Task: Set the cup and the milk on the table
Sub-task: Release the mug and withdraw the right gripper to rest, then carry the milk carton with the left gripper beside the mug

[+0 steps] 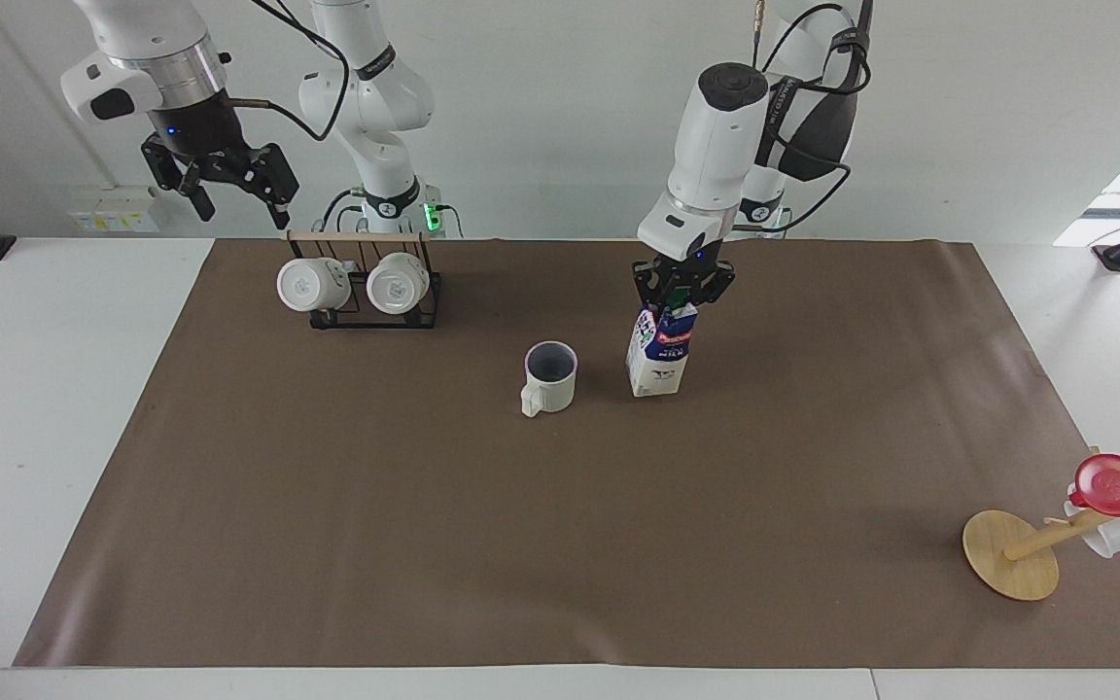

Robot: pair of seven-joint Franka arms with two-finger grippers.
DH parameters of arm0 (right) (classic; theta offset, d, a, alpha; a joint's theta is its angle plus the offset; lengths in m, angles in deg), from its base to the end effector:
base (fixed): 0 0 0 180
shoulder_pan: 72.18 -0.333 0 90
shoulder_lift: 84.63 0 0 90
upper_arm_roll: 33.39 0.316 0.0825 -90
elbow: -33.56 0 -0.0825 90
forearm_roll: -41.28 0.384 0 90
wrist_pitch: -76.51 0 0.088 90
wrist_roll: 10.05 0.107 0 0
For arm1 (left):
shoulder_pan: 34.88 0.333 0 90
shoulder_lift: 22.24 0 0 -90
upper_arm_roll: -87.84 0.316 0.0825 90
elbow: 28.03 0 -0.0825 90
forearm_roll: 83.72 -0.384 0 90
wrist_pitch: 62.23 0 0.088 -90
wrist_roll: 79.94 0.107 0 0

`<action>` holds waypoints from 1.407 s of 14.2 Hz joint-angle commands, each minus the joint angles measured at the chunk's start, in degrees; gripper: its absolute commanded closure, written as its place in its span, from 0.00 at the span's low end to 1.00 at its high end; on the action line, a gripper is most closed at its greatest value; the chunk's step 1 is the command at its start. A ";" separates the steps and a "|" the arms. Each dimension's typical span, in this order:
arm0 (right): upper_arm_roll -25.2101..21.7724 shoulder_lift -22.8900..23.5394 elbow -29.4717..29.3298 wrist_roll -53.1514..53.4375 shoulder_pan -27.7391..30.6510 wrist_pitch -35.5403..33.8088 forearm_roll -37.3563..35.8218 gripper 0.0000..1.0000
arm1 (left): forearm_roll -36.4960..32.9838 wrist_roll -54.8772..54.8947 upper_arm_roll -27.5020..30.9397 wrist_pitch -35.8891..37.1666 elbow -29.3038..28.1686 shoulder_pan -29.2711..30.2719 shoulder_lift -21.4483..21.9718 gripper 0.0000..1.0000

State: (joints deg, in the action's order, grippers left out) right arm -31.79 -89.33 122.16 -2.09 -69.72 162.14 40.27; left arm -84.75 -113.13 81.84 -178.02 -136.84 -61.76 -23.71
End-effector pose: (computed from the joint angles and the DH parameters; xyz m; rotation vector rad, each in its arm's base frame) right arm 0.5205 -0.0091 0.6732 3.1138 -0.2428 0.0489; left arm 0.4856 -0.3121 0.4931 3.0977 -0.0023 0.1369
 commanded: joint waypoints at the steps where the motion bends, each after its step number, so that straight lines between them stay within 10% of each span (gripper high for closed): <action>1: 0.59 0.30 -0.45 -1.72 0.88 -0.03 0.56 0.00 | -1.79 -3.10 0.99 -1.19 0.97 -2.12 -1.43 0.65; 16: -0.55 2.33 -2.56 -1.81 -1.49 -0.29 0.21 0.00 | -3.37 -5.22 0.99 -5.94 -2.99 -3.00 -2.58 0.61; 20: -2.12 1.80 -2.38 -1.63 -2.89 -0.03 0.74 0.00 | -3.46 -5.39 0.99 -5.33 -2.37 -3.26 -2.58 0.00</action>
State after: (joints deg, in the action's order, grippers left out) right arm -33.08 -87.79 120.61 -2.41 -72.35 162.20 40.21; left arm -86.79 -116.98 81.83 -182.74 -138.79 -63.45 -26.70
